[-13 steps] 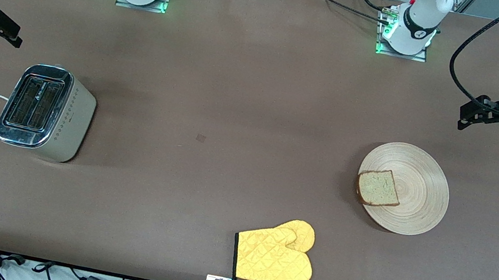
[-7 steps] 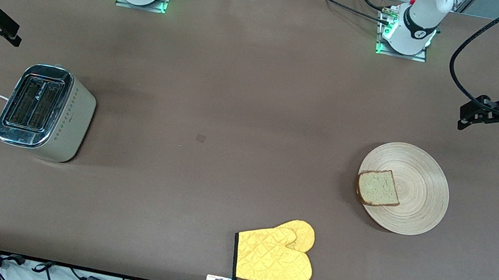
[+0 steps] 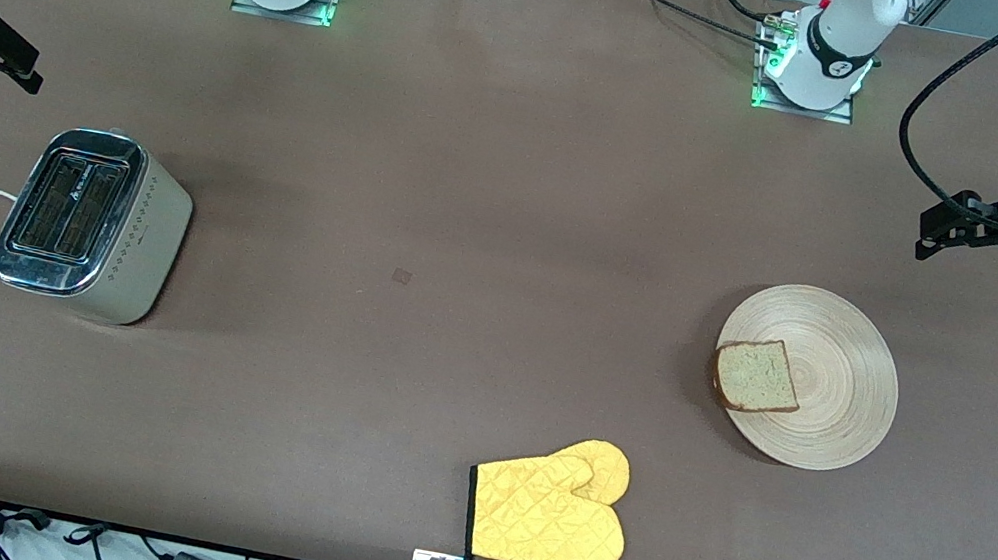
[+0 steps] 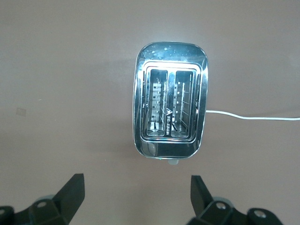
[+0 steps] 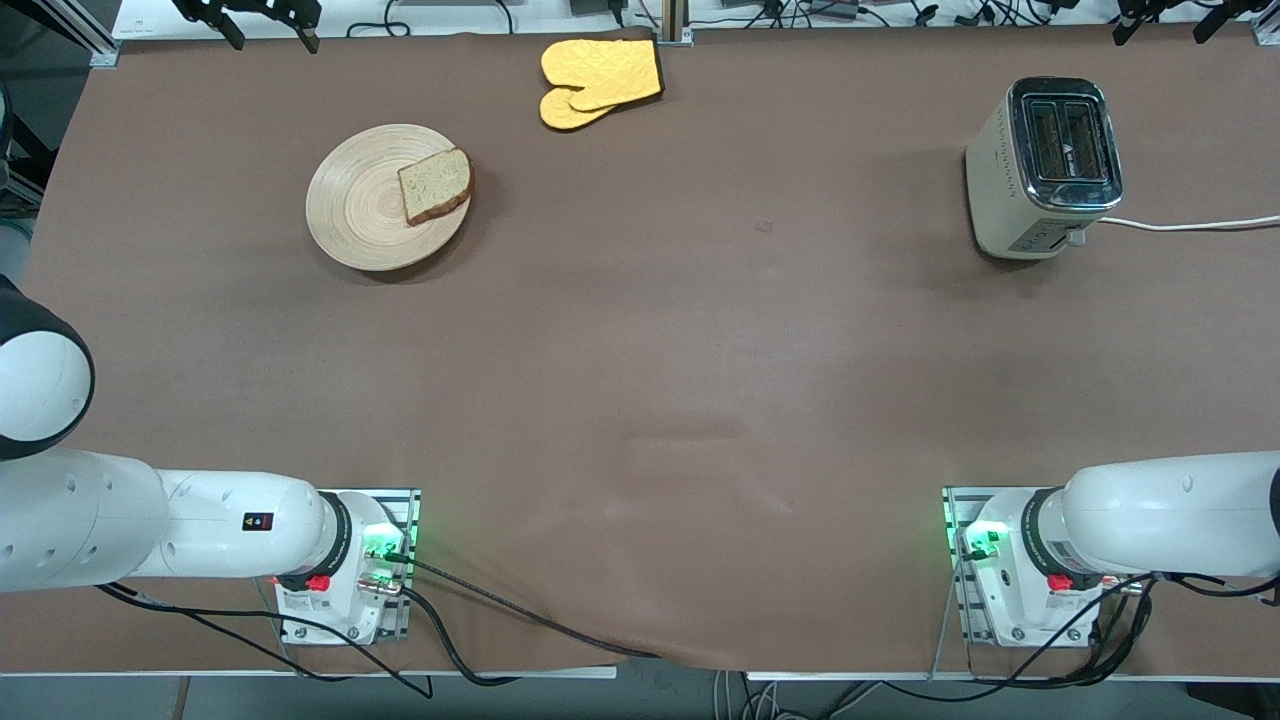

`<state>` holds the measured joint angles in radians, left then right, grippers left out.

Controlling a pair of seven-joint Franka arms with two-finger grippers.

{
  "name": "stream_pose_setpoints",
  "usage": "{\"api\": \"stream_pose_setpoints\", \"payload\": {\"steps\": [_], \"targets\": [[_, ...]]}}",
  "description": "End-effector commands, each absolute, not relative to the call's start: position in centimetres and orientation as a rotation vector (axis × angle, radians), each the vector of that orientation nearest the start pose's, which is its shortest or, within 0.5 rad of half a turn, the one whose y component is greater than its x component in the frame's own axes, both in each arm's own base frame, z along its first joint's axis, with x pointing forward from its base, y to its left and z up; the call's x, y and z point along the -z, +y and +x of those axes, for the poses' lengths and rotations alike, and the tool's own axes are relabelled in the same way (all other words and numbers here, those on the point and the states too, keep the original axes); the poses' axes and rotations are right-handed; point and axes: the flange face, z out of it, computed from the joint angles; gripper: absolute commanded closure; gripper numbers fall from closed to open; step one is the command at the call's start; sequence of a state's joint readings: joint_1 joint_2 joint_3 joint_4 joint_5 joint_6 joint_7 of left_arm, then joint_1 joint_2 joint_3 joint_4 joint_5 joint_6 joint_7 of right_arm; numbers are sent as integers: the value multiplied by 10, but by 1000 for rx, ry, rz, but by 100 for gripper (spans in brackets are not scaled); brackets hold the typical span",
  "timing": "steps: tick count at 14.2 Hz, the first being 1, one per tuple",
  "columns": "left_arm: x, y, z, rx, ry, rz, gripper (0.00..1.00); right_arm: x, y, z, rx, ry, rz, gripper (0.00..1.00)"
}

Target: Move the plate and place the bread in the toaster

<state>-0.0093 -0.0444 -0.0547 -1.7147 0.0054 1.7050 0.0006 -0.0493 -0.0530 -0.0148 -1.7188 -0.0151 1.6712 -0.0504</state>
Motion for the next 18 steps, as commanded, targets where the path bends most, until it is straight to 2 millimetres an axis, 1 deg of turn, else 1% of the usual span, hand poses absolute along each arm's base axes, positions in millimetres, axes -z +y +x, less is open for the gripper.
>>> {"api": "stream_pose_setpoints", "payload": {"steps": [1,6,13,15,16,18], "targets": [[-597,-33,551,42,77,-3121,0,-593,-36,539,23,34,-3154,0],[-596,-33,550,30,77,-3123,0,-594,-31,538,11,19,-3157,0],[-594,-32,550,8,74,-3122,0,-591,-33,540,6,24,-3156,0],[-591,-31,551,-1,74,-3122,0,-589,-33,540,-6,27,-3156,0],[-589,-30,552,-6,74,-3122,0,-584,-33,543,-20,24,-3156,0],[-584,-30,554,-21,72,-3123,0,-585,-33,545,-16,27,-3156,0]]}}
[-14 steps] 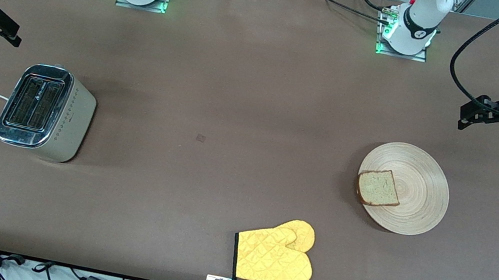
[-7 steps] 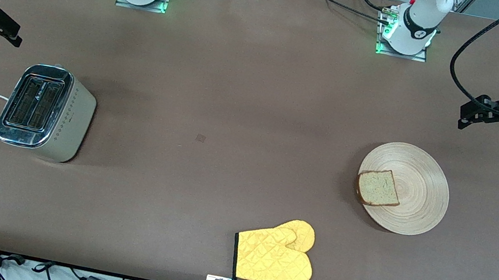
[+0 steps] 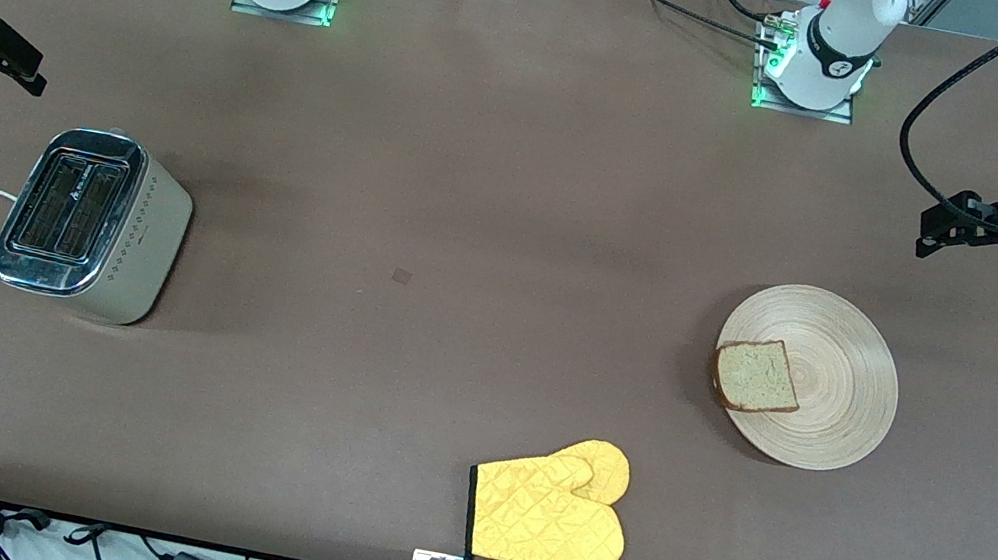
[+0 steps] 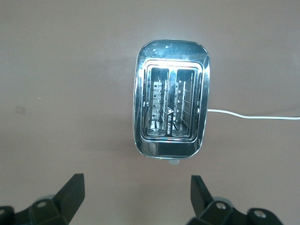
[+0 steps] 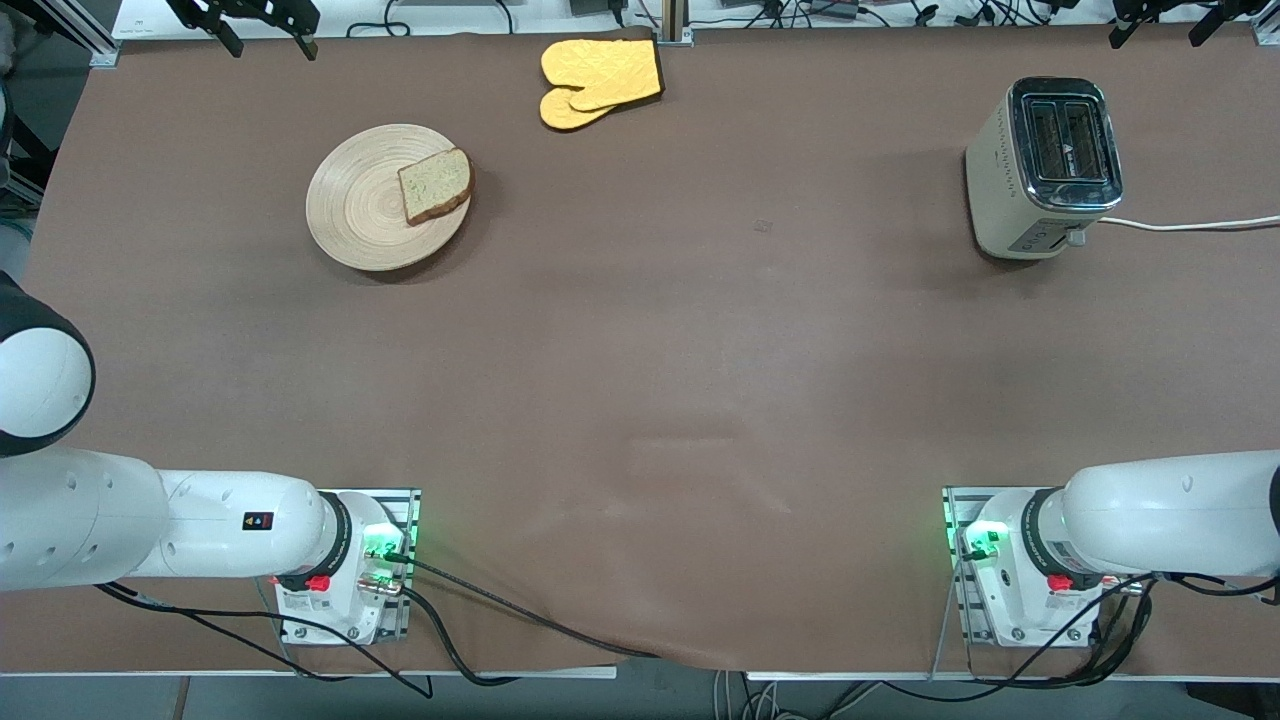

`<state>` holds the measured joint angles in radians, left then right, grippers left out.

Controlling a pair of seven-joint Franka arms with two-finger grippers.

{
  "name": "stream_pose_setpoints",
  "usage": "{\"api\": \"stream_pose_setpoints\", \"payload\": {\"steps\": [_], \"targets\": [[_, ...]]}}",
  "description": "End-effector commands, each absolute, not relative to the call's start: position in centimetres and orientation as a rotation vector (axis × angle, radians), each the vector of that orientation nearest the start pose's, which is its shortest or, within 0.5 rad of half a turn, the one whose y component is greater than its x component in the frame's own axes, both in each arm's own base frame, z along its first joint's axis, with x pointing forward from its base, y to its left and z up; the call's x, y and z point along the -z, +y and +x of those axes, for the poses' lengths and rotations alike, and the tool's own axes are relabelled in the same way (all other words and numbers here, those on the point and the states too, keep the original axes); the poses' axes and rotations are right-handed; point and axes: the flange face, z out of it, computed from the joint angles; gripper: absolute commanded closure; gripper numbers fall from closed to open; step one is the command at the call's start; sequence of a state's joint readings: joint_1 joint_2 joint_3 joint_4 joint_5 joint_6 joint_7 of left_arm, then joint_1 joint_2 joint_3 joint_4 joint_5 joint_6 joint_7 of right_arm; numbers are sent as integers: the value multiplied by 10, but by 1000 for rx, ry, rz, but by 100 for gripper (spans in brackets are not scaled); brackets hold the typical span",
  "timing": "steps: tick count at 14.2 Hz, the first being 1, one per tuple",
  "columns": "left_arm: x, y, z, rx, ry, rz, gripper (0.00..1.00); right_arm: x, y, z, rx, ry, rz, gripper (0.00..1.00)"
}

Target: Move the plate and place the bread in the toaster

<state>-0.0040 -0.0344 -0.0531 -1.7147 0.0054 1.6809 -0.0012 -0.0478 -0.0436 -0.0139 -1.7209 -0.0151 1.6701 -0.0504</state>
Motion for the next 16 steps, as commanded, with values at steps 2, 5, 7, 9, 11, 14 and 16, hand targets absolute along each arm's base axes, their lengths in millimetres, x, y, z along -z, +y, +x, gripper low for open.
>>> {"api": "stream_pose_setpoints", "payload": {"steps": [2,5,7,9,11,14,16], "targets": [[-570,-23,561,-59,54,-3122,0,-581,-34,550,-13,24,-3156,0],[-561,-20,571,-76,64,-3117,0,-579,-35,561,-11,26,-3156,0],[-556,-2,579,-88,21,-3122,0,-577,-34,566,-13,24,-3157,0],[-546,22,589,-108,-38,-3130,0,-579,-35,568,-6,27,-3155,0],[-535,54,597,-125,-33,-3168,0,-576,-35,570,-8,29,-3155,0],[-507,110,601,-156,-105,-3310,0,-576,-35,570,-8,10,-3155,0],[-482,146,602,-157,-87,-3419,0,-573,-36,570,-28,15,-3153,0]]}}
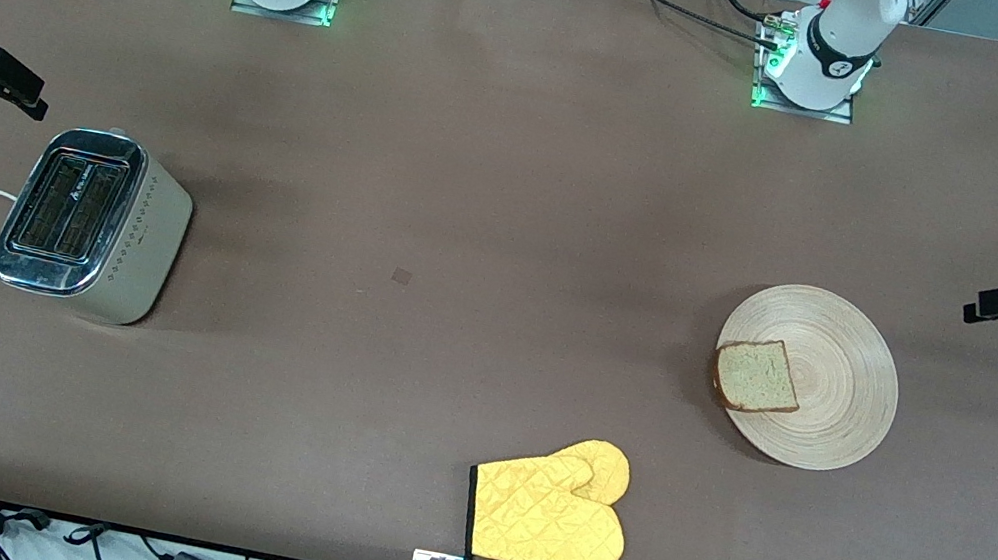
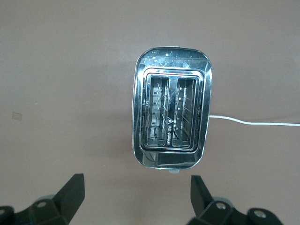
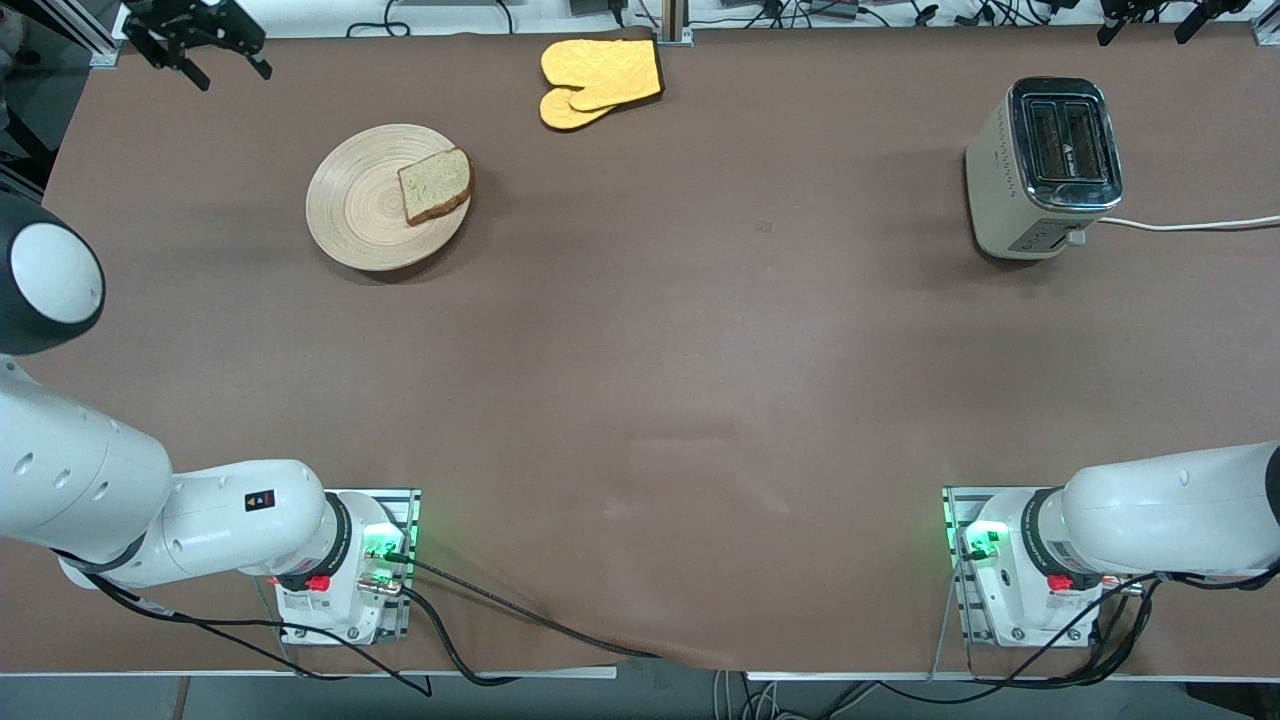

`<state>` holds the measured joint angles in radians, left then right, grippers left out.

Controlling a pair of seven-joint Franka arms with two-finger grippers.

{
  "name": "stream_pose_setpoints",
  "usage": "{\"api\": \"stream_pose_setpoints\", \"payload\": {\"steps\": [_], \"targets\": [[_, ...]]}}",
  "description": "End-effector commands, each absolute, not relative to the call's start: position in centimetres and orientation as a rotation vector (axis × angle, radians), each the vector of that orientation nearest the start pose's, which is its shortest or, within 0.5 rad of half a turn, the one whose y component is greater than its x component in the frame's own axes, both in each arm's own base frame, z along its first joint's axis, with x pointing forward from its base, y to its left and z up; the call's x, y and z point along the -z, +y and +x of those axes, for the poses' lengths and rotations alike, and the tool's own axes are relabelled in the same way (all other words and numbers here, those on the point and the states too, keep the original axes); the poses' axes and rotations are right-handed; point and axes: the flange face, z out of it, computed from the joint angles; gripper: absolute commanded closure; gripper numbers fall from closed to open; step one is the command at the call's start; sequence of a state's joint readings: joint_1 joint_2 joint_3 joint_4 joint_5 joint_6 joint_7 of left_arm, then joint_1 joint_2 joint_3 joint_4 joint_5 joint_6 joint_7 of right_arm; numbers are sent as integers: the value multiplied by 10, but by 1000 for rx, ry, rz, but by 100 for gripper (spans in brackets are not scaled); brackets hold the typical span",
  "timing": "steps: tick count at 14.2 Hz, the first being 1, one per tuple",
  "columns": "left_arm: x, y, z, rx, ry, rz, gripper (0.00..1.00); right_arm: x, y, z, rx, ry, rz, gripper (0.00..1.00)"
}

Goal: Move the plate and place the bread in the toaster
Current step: 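Lower the left gripper to the wooden plate rim and grip it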

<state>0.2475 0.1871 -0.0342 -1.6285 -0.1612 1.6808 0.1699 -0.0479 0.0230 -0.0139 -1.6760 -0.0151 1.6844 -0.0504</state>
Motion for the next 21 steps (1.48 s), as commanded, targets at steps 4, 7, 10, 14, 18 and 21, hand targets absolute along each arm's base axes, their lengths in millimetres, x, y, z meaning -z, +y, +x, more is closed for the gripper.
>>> {"api": "stream_pose_setpoints", "payload": {"steps": [4,7,10,14,18,21], "targets": [[-407,248,595,-96,-103,-3642,0,-570,-37,573,-23,19,-3153,0],[-348,306,589,40,-51,-3782,0,-571,-37,572,-23,22,-3155,0],[-284,339,575,212,-241,-3977,0,-571,-37,572,-23,22,-3153,0],[-227,331,566,194,-135,-4088,0,-572,-37,571,-23,12,-3155,0],[-169,310,566,100,-231,-4171,8,-573,-39,571,-18,12,-3155,0],[-150,293,574,168,-121,-4196,14,-572,-39,571,-21,12,-3155,0]]}}
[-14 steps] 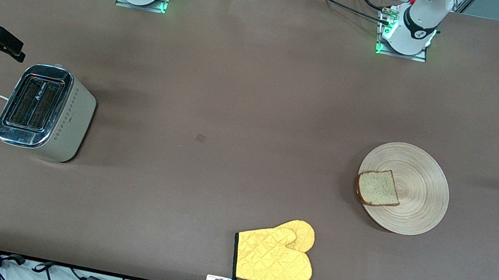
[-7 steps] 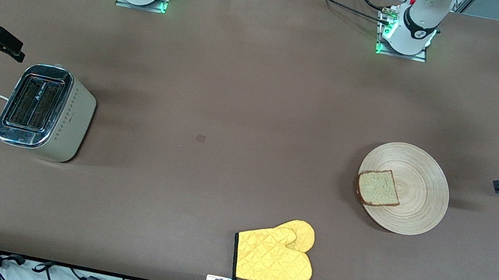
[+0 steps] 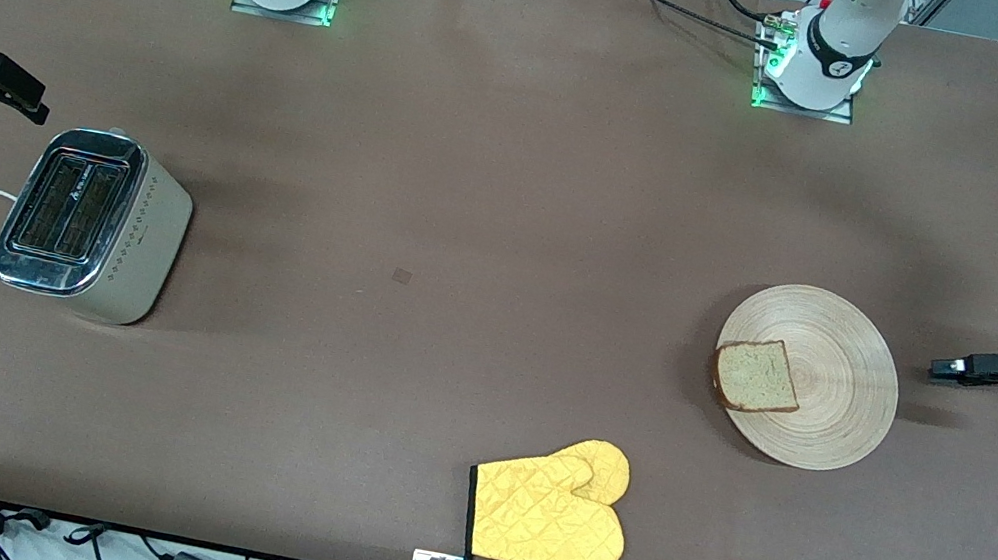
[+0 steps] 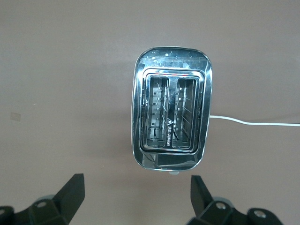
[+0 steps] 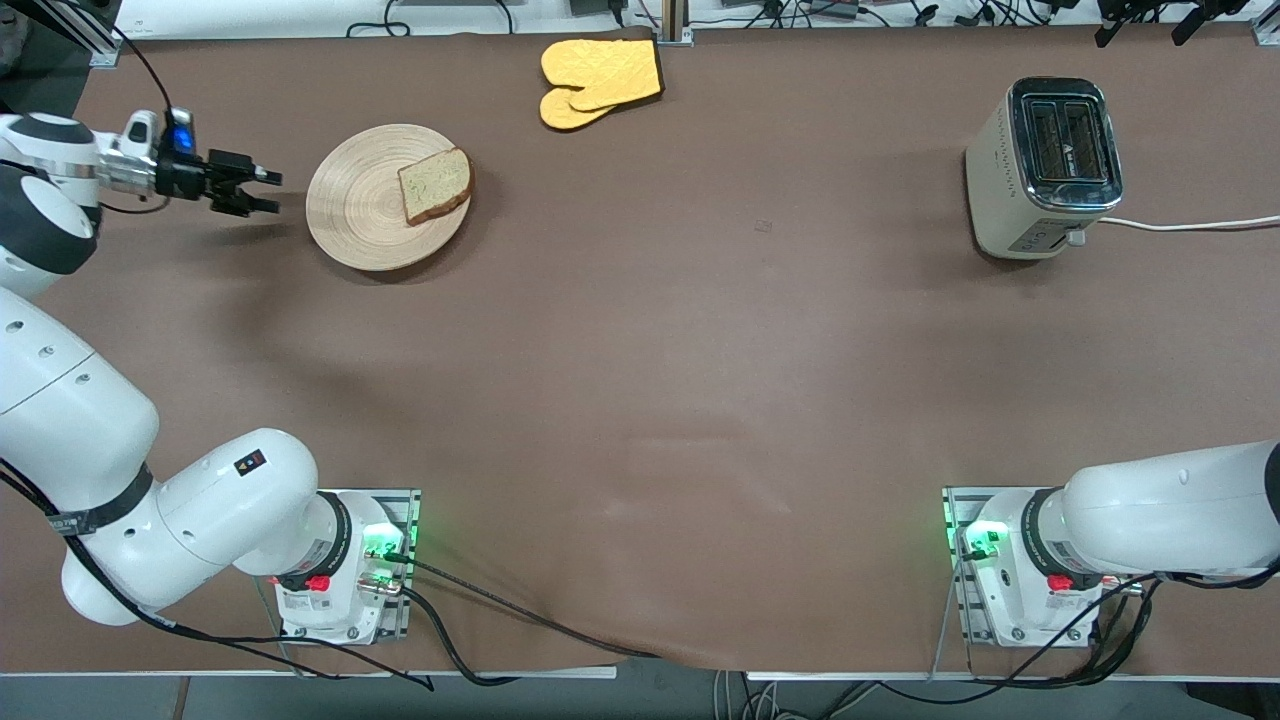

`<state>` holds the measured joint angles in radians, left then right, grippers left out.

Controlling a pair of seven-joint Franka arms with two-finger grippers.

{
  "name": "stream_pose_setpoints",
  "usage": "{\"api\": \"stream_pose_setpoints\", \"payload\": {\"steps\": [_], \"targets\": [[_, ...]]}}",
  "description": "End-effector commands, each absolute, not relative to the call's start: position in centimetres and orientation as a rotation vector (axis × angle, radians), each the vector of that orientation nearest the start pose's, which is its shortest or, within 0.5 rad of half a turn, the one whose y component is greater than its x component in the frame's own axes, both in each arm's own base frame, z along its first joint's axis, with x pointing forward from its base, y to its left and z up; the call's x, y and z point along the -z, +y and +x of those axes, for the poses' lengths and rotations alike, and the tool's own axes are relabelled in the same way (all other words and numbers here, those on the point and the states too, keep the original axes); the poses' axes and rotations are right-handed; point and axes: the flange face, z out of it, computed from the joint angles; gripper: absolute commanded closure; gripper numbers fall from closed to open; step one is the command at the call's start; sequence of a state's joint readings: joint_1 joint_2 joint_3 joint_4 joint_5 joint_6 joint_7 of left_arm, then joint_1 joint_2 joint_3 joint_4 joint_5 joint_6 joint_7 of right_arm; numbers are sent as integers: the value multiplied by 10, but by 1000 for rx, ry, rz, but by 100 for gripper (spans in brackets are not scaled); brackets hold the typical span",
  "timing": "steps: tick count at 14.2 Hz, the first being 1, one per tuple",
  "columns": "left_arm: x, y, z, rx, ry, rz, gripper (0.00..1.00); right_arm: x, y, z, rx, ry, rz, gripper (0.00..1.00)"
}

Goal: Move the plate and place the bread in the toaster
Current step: 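Lower the left gripper to the wooden plate rim and grip it, then drag the plate toward the toaster with the left gripper while the right gripper approaches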

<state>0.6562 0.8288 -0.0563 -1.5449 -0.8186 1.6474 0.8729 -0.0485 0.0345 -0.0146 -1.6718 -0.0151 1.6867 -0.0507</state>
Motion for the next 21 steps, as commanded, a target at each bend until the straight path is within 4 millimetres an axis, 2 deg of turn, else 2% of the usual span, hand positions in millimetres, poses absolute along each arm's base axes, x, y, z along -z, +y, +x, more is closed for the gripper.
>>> {"api": "stream_pose_setpoints", "payload": {"steps": [1,3,7,10,13,15,16,17,18,21], "targets": [[-149,294,577,-136,2,2108,16,-573,-39,571,-16,12,-3155,0],[-136,287,578,-168,-69,2104,36,-574,-39,571,-13,12,-3155,0],[-125,282,579,-177,-67,2082,49,-576,-39,567,-28,12,-3155,0],[-118,280,577,-167,-59,2077,52,-571,-32,570,-45,-7,-3155,0],[-112,274,578,-153,-66,2072,55,-564,-4,574,-61,-65,-3155,0],[-113,271,579,-150,-75,2074,63,-558,21,575,-77,-126,-3152,0],[-115,272,580,-154,-79,2075,74,-555,38,575,-87,-172,-3151,0],[-116,273,581,-152,-78,2078,91,-545,52,579,-99,-208,-3149,0],[-115,273,580,-150,-77,2079,99,-538,71,582,-105,-244,-3147,0],[-118,274,582,-154,-70,2078,99,-519,109,586,-115,-303,-3137,0]]}}
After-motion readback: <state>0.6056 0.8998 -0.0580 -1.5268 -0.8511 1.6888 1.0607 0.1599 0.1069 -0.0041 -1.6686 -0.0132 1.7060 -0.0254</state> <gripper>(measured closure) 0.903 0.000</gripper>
